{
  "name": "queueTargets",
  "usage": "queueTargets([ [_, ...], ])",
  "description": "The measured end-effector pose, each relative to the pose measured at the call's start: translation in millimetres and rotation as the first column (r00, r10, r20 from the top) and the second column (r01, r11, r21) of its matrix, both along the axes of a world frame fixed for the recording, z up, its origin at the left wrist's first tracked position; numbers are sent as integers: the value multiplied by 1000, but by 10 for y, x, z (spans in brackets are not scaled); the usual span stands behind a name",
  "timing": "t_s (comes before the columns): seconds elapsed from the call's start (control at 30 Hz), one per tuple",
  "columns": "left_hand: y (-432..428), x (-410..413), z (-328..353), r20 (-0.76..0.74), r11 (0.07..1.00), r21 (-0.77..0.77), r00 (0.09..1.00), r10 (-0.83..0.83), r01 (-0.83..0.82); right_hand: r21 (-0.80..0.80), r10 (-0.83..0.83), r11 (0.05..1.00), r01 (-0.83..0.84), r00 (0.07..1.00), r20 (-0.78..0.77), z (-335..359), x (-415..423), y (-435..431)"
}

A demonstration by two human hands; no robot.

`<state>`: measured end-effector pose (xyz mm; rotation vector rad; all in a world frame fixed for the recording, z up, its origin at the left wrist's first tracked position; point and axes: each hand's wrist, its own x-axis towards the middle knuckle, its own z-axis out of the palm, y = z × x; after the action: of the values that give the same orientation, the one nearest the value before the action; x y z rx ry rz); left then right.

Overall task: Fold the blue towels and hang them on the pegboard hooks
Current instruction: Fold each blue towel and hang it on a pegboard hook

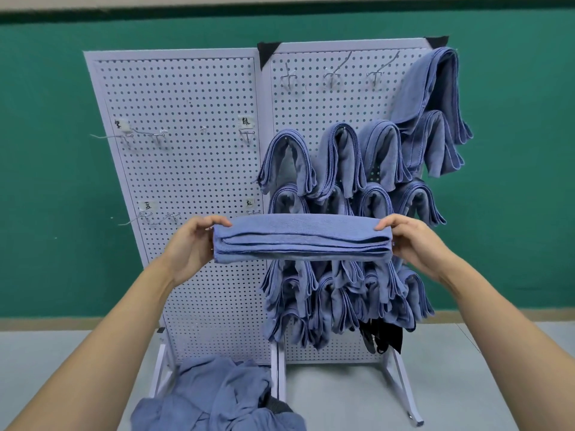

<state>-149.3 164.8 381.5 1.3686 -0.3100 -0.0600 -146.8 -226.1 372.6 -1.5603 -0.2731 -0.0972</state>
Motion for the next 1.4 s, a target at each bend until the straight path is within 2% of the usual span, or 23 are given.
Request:
queueTargets([
  [0.17,-343,13,41,99,952,157,964,248,-261,-239,-115,964,117,993,22,62,-26,110],
  [0.27,-427,44,19,117,925,150,935,333,-348,-189,-200,958,216,975,98,139,-63,114],
  [0.47,-552,41,-70,10,936,131,944,329,-328,74,-227,972,222,971,71,376,-192,108],
  [0.63,-795,58,-337,-202,934,296,943,265,-199,82,-166,984,159,982,86,682,-255,201],
  [0.73,-1037,-15,-461,-233,906,393,936,262,-156,67,-100,993,95,991,83,830,-230,354],
  [0.87,-1452,-191,-447,-85,950,254,974,208,-181,-49,-107,992,113,988,112,833,-191,560],
  [0.97,-1772,-320,-371,51,950,265,986,158,-166,-103,-126,985,140,982,138,767,-202,627],
  [1.07,-2030,-368,-342,125,943,273,979,163,-192,-31,-125,991,130,983,131,787,-237,614],
  [1.2,-2149,-286,-393,285,902,256,918,275,-349,64,-185,982,178,973,141,847,-276,470],
  [1.3,-2050,-246,-329,344,853,267,871,350,-448,135,-235,967,216,961,145,799,-295,269],
  [1.4,-1875,-161,-200,402,814,283,834,378,-506,113,-264,962,250,957,124,584,-303,23],
])
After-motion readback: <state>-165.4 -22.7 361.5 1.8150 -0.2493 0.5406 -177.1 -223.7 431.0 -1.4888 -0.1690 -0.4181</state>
